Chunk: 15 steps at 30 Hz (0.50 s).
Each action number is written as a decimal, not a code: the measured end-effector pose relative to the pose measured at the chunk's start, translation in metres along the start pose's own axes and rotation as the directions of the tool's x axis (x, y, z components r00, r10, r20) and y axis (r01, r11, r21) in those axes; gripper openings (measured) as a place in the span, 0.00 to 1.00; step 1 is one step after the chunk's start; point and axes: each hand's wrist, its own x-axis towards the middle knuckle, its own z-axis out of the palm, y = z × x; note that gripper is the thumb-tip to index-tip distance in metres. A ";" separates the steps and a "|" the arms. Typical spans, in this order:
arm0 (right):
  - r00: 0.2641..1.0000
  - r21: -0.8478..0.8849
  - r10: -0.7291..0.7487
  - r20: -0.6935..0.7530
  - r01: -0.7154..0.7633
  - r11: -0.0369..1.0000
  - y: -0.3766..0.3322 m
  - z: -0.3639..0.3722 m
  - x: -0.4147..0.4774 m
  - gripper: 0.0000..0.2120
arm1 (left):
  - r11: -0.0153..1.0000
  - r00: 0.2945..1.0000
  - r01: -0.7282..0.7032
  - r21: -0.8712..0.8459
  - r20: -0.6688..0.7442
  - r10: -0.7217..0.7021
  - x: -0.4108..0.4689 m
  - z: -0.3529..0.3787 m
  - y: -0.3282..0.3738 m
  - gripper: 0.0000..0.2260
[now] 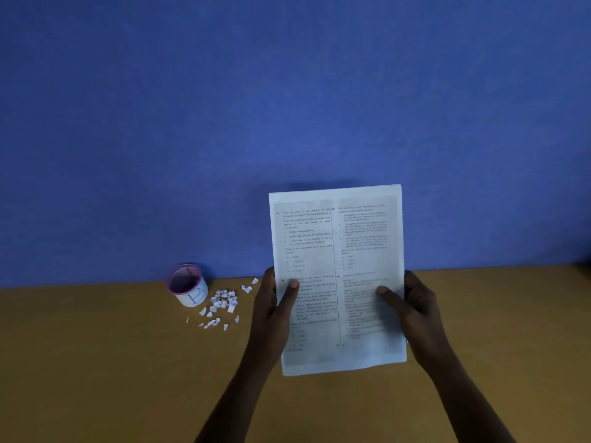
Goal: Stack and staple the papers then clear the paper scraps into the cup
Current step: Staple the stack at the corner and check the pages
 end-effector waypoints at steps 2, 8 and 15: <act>1.000 -0.011 0.008 -0.018 -0.009 1.000 0.008 -0.001 0.004 0.10 | 0.999 0.999 0.031 0.024 0.029 -0.031 0.000 -0.001 -0.014 0.12; 0.994 -0.121 0.082 -0.070 -0.090 0.989 0.055 -0.005 0.016 0.07 | 0.967 0.982 0.156 0.202 0.070 -0.173 -0.003 -0.004 -0.069 0.14; 0.950 -0.276 0.281 -0.139 -0.309 0.910 0.140 -0.008 0.033 0.07 | 0.886 0.929 0.325 0.332 0.063 -0.364 -0.003 0.000 -0.134 0.14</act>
